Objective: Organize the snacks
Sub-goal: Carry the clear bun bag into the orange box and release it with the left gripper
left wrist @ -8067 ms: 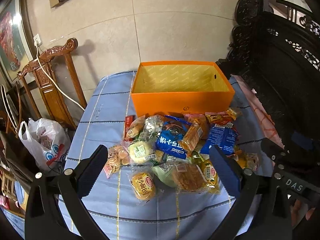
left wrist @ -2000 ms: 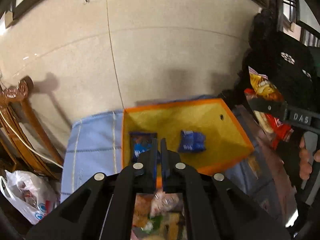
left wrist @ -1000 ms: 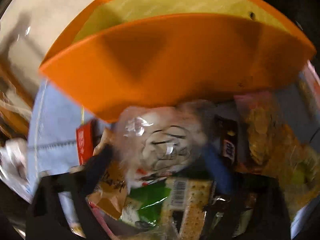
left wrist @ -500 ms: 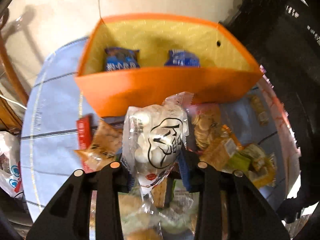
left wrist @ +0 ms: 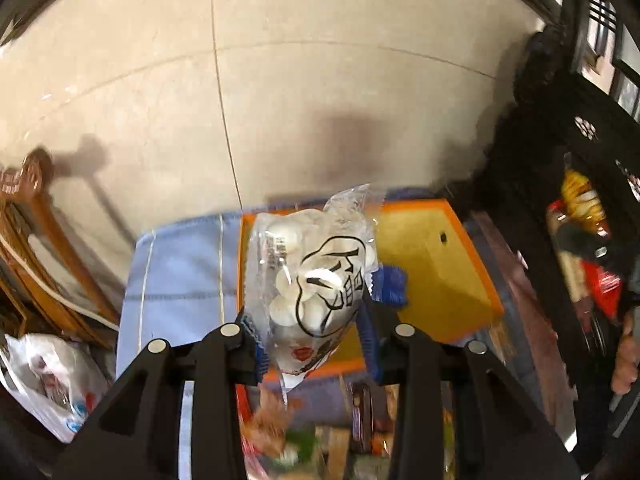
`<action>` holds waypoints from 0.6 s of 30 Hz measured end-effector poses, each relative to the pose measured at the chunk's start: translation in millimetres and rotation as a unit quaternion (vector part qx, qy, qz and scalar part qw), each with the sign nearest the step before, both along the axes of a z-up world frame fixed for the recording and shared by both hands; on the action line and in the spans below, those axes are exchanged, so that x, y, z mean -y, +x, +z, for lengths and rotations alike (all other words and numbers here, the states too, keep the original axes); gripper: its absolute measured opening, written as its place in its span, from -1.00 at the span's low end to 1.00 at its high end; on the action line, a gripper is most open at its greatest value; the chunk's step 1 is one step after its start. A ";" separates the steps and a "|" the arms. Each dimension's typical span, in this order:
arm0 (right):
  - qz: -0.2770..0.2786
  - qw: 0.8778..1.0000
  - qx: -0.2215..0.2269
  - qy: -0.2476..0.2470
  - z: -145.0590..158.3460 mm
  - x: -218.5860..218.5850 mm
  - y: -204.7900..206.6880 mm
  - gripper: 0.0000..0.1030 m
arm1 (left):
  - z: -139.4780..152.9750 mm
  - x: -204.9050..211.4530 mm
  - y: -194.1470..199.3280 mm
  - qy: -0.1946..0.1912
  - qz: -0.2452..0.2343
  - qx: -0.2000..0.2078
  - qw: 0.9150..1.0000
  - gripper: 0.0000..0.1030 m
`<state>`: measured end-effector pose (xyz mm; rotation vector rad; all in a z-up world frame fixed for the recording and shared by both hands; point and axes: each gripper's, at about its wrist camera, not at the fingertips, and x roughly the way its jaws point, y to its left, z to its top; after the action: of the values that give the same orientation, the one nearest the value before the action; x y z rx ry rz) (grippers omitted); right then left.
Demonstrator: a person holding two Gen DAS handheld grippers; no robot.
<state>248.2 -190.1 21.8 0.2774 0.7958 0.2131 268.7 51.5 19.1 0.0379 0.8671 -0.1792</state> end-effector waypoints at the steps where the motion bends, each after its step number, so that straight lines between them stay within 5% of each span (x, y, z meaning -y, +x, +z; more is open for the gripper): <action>1: 0.000 1.000 -0.004 -0.006 -1.8 -1.7 10.8 0.39 | 2.3 1.3 7.6 0.001 0.000 -0.002 1.000 -0.33; 4: 0.007 0.999 -0.020 -0.025 -11.5 -9.2 40.5 0.42 | 1.4 5.3 28.3 -0.003 0.001 0.006 1.000 -0.26; 5: 0.009 0.999 -0.028 -0.031 -16.7 -11.3 47.6 0.50 | 0.9 5.6 31.9 -0.009 0.001 0.010 1.000 0.33; 6: 0.006 0.998 -0.041 -0.036 -23.0 -12.2 54.9 0.92 | -0.7 5.6 34.6 -0.009 0.008 0.013 1.000 0.87; 9: 0.003 0.997 -0.061 -0.053 -38.3 -11.3 56.6 0.93 | -12.4 0.2 32.4 0.020 0.042 0.045 0.998 0.92; 15: -0.009 0.989 -0.093 -0.112 -75.7 8.6 11.4 0.93 | -64.3 -34.5 -0.2 0.076 0.066 0.001 0.995 0.92; 18: -0.061 0.978 -0.119 -0.162 -108.3 39.2 -4.8 0.93 | -107.7 -51.0 -28.8 0.111 0.071 -0.032 0.991 0.92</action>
<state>243.3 -229.3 -86.5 0.0417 1.0327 -0.0696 239.9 102.5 -88.6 0.1780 0.9471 0.0494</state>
